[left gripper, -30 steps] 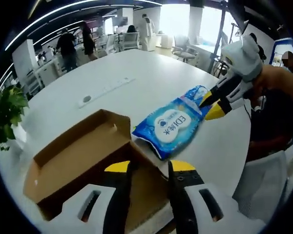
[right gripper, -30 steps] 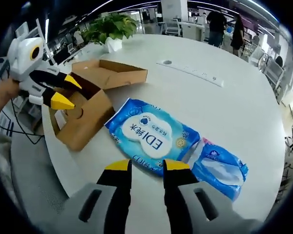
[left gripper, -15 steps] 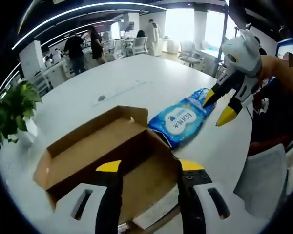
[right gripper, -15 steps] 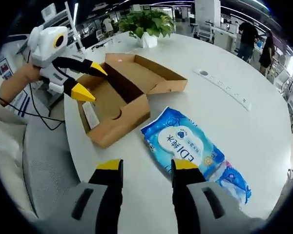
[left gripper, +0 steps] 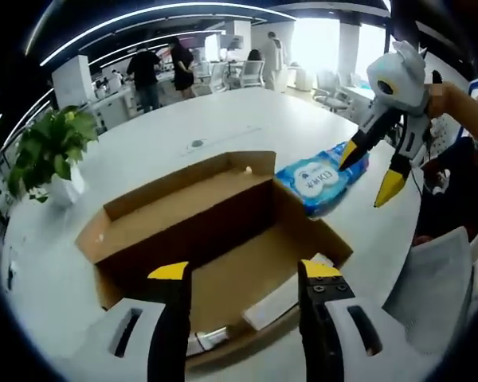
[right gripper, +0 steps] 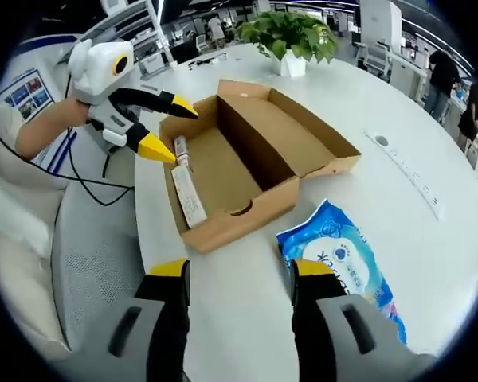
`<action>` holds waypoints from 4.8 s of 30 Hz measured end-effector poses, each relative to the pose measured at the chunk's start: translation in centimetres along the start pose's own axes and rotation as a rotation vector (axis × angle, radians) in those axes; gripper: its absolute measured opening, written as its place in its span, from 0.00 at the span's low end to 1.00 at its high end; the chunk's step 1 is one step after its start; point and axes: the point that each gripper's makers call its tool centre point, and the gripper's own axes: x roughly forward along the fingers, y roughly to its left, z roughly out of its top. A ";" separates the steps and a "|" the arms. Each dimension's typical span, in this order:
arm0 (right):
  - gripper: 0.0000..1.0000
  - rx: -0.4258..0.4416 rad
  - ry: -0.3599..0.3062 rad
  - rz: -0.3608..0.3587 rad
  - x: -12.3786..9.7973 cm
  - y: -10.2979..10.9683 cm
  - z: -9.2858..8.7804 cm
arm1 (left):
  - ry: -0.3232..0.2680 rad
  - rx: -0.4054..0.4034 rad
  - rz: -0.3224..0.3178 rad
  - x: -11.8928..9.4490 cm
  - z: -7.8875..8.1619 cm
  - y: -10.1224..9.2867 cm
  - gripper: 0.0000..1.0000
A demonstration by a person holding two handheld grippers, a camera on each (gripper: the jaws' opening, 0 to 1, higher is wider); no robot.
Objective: Operate the shoe box by opening the lid, removing the specified soft item, and placing it in the target area until the item is outside and the box remains undamaged.
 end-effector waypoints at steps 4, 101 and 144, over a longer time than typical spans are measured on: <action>0.50 -0.028 0.006 0.037 0.7 0.7 0.7 | -0.014 -0.032 0.026 -1.0 -0.8 1.3 0.56; 0.27 -0.502 0.147 0.232 12.1 5.3 3.9 | 0.048 -0.406 0.235 -5.3 -11.2 12.3 0.02; 0.15 -0.404 -0.058 0.185 7.2 6.3 8.9 | 0.049 -0.441 0.237 -5.3 -11.3 12.3 0.02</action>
